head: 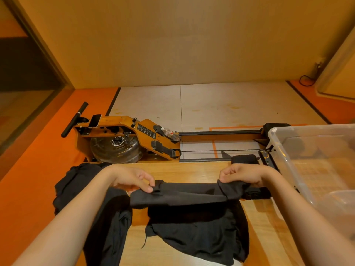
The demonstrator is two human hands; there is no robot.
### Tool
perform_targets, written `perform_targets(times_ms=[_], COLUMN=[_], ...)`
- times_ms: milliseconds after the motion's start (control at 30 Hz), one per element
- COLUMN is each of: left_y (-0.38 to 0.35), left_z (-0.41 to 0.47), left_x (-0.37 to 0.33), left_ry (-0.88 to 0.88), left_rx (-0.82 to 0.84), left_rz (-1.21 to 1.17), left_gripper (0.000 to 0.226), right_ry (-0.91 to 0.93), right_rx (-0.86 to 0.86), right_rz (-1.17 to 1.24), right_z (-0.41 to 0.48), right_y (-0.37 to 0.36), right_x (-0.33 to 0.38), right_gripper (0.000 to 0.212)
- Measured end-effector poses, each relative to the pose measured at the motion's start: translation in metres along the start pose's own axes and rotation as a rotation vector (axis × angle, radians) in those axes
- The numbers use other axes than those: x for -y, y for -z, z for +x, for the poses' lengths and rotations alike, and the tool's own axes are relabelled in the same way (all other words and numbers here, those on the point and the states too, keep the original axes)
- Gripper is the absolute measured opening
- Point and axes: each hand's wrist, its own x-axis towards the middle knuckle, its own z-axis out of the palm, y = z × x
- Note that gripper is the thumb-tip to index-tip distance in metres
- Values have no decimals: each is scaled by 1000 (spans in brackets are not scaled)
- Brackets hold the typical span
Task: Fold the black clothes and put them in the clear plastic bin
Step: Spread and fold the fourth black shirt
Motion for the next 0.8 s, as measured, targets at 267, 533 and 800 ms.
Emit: perform_targets(times_ms=[267,533,800], left_y=[20,-45,-176], left_z=[37,109,129], left_x=[-7,34,102], left_ry=[-47,-88,-311], left_rx=[-364,-998,-890], left_rz=[115,491,782], left_gripper=[7,69,62], right_ry=[-28,25,118], right_rx=[-346,-1006,-832], right_rz=[-200,-582,-941], right_z=[28,72,59], right_y=[6,-37,-159], right_x=[1,-37,-124], right_gripper=[17,43,47])
